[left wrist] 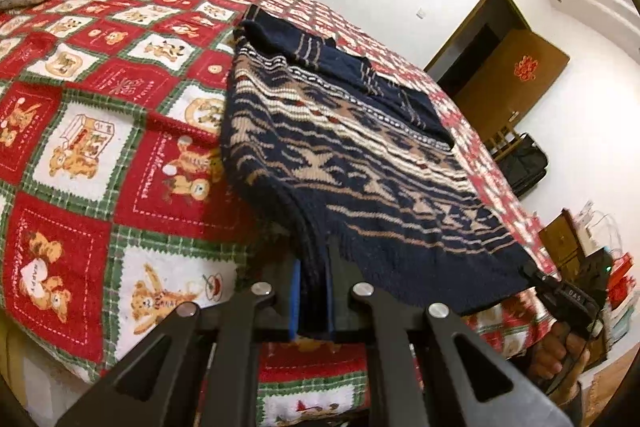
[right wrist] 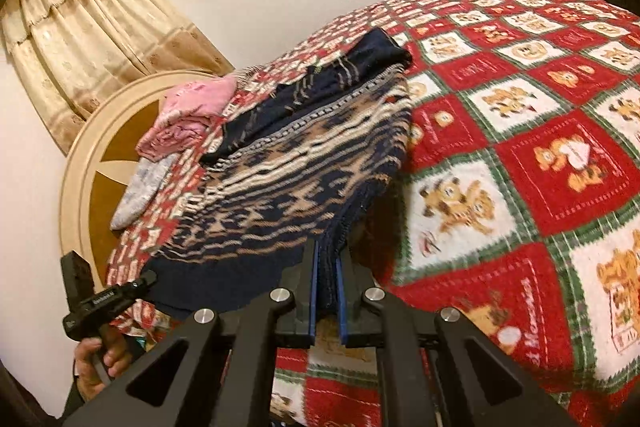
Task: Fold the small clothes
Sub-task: 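Lift the hem with both tools and fold it toward the collar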
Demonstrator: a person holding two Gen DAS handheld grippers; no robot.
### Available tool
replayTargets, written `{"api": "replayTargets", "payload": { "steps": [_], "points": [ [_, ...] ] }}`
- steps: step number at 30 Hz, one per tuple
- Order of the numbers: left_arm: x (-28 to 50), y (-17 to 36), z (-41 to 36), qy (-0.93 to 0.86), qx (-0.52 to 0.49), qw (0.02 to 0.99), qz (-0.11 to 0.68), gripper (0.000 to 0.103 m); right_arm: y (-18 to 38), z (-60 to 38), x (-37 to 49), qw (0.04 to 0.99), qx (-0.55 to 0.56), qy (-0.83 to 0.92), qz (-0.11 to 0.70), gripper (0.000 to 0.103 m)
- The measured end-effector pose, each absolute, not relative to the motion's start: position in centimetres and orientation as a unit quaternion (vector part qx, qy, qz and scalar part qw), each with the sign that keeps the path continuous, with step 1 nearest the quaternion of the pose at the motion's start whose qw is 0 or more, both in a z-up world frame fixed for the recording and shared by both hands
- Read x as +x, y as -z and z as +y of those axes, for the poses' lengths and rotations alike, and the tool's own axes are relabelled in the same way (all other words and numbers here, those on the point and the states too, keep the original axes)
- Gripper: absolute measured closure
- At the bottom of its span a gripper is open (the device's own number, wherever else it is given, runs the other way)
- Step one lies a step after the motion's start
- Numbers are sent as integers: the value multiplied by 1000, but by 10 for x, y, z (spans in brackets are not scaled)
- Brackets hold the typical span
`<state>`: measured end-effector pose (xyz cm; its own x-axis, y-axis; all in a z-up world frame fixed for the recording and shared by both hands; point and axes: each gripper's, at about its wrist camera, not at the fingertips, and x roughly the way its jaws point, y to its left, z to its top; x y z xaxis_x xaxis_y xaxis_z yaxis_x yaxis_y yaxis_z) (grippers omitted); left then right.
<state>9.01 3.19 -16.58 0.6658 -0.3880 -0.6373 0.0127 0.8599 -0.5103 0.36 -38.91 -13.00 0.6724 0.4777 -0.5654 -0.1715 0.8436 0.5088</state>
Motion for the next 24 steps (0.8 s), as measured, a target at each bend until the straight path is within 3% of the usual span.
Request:
{"api": "replayTargets", "payload": {
  "steps": [24],
  "points": [
    [148,109,44,138,-233,897,350,93,79,-399,53,896,250,-203,306,96]
  ]
}}
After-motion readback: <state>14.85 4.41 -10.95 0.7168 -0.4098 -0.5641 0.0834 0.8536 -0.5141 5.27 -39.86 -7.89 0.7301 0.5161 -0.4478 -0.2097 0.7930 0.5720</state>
